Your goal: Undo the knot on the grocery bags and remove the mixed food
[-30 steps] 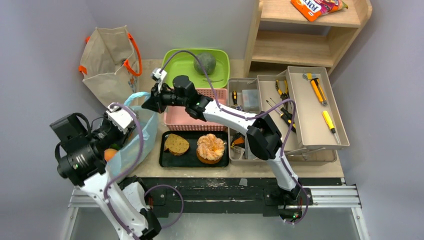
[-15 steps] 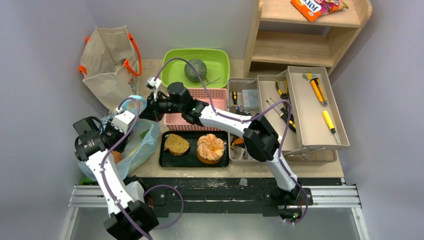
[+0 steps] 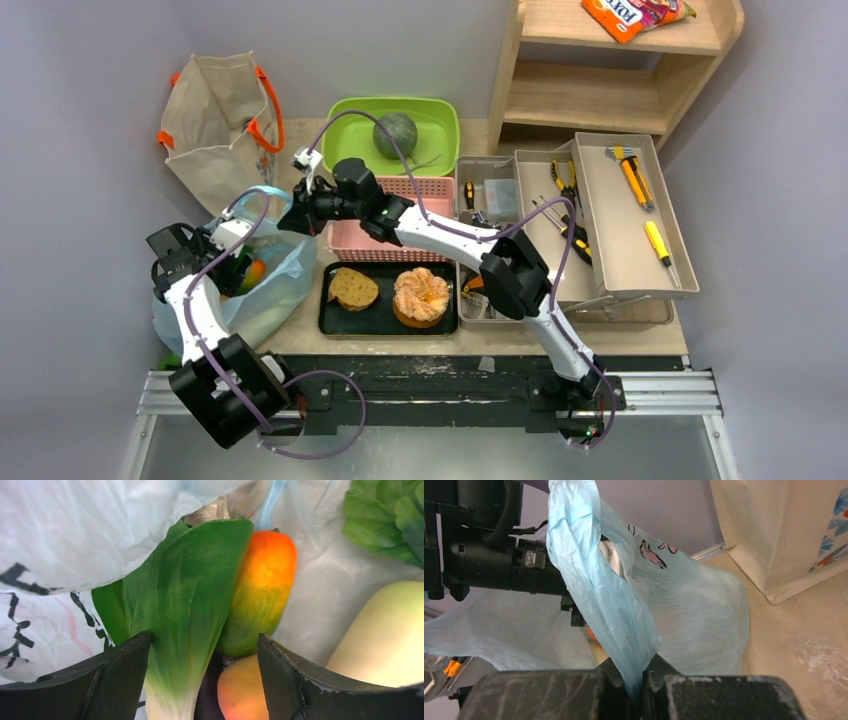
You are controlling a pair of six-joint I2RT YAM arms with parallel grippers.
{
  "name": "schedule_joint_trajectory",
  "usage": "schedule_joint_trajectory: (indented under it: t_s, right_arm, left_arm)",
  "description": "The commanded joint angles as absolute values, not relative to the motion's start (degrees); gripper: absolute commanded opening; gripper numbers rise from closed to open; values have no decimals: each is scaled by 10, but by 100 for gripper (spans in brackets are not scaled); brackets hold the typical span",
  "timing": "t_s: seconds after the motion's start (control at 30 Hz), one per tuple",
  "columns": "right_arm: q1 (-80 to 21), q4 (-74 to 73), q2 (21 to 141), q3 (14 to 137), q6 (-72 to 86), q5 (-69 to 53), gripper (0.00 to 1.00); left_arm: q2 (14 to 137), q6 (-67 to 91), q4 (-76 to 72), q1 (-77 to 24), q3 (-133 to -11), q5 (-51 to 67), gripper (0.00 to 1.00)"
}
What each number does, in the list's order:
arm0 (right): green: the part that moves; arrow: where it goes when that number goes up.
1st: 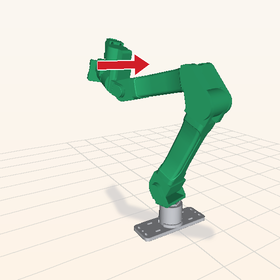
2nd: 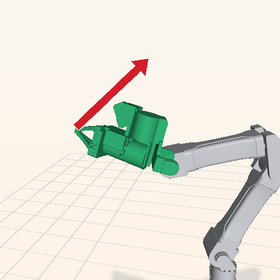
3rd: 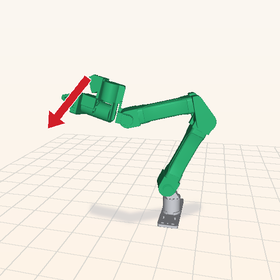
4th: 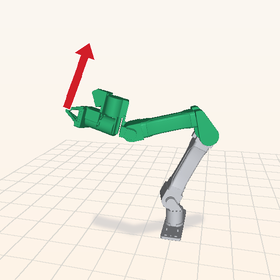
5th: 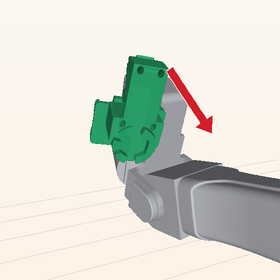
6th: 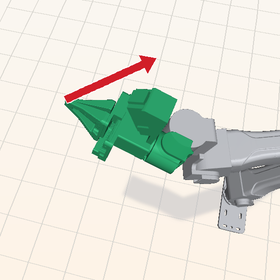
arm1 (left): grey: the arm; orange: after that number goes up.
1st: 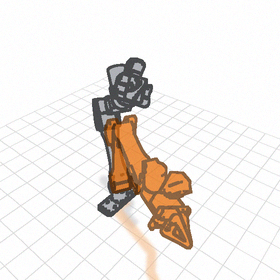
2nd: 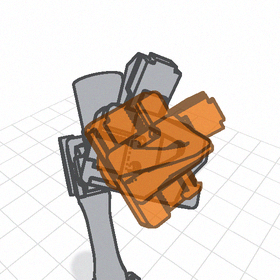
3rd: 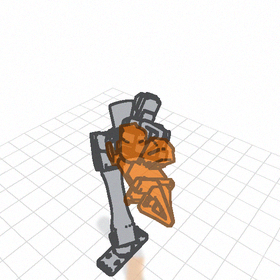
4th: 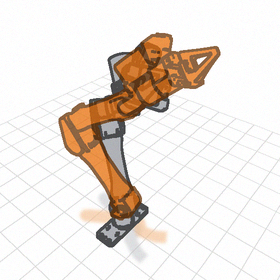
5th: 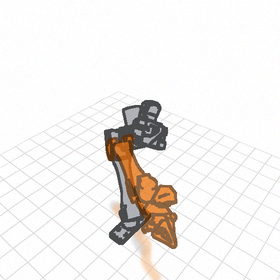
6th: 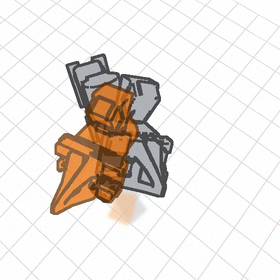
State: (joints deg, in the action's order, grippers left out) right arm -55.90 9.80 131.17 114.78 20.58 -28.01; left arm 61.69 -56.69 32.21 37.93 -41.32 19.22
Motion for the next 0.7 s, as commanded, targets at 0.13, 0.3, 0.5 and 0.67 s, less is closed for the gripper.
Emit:
schedule_joint_trajectory:
  t_s: [0.13, 0.3, 0.5, 0.67]
  right_arm:
    - [-556, 86, 1323, 1183, 214, -276, 0]
    - [-556, 80, 1325, 1186, 207, -281, 0]
    - [-555, 78, 1330, 1194, 203, -285, 0]
    - [-555, 87, 1333, 1194, 209, -282, 0]
  left_arm:
    - [673, -620, 246, 388, -386, 182, 80]
    - [703, -620, 243, 388, -382, 178, 64]
    - [622, -630, 353, 388, -408, 259, 5]
    - [495, -738, 627, 389, -482, 391, 0]
